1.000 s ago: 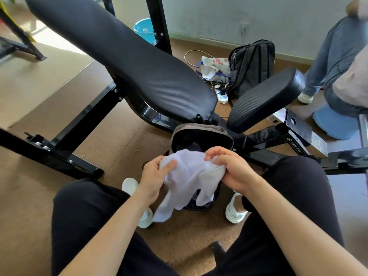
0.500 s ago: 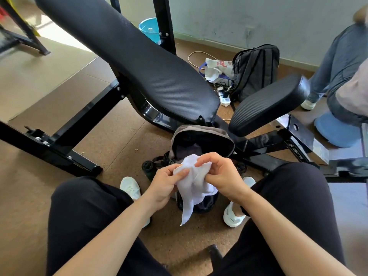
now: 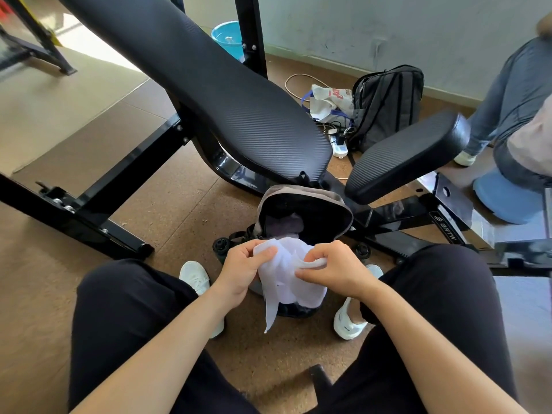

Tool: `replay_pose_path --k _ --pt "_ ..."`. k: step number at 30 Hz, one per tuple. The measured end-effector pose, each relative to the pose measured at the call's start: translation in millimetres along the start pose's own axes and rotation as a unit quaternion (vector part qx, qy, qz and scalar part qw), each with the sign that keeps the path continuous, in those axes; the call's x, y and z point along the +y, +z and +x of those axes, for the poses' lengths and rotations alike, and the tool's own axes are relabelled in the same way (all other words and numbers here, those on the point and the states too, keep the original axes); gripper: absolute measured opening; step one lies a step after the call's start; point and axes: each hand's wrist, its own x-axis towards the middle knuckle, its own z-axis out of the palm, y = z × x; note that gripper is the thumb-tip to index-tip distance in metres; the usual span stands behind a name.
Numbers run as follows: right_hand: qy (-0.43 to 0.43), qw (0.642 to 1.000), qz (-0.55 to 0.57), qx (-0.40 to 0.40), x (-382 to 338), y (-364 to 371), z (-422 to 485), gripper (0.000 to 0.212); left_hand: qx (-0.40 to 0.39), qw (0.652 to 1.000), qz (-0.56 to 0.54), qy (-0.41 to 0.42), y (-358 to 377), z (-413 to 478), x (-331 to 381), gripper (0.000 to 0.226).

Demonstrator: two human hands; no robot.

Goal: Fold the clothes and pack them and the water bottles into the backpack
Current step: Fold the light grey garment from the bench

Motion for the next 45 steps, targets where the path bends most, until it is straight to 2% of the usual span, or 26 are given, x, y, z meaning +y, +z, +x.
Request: replay_pose_path --k 4,7,10,13,16,19,24,27,32,37,42,45 --pt "-0.014 0.991 0.128 -0.045 -6 -5 -5 0.005 -0.006 1.0 0.024 -0.005 3 -1 -4 0.011" --pt "-0.037 0.983 0.169 -0.067 -6 -7 -6 0.008 -0.024 0.999 0.029 -0.012 5 0 -6 0.016" --pt "-0.032 0.984 0.175 -0.031 -1 -7 -5 0.008 -0.073 0.997 -0.012 -0.033 14 -1 0 0.021" --pt "-0.028 0.986 0.161 0.011 3 -7 -6 0.008 -0.136 0.99 -0.001 -0.035 24 -4 4 0.023" --pt "-0.019 0.989 0.129 0.063 10 -7 -5 0.003 -0.162 0.984 -0.036 -0.065 31 -5 3 0.023" --pt "-0.008 0.991 0.092 0.093 17 -8 -5 0.006 -0.165 0.982 -0.05 -0.083 34 -3 3 0.025" --pt "-0.027 0.997 0.031 0.058 18 -10 -7 0.022 -0.167 0.98 -0.047 -0.096 33 -3 3 0.024" --pt "-0.037 0.997 0.014 0.065 20 -7 -6 0.018 -0.169 0.979 -0.061 -0.091 30 -3 1 0.026" --pt "-0.057 0.992 0.031 0.105 23 -6 -3 0.015 -0.172 0.973 -0.125 -0.085 28 -1 3 0.036" --pt "-0.116 0.969 -0.112 0.185 28 4 -1 0.017 -0.133 0.981 -0.12 -0.078 31 0 2 0.031" --pt "-0.137 0.975 -0.077 0.157 28 2 -4 0.016 -0.103 0.989 -0.092 -0.051 37 3 -2 0.027" --pt "-0.135 0.985 0.007 0.11 19 0 -13 0.013 -0.11 0.988 -0.097 -0.044 40 3 -2 0.035"
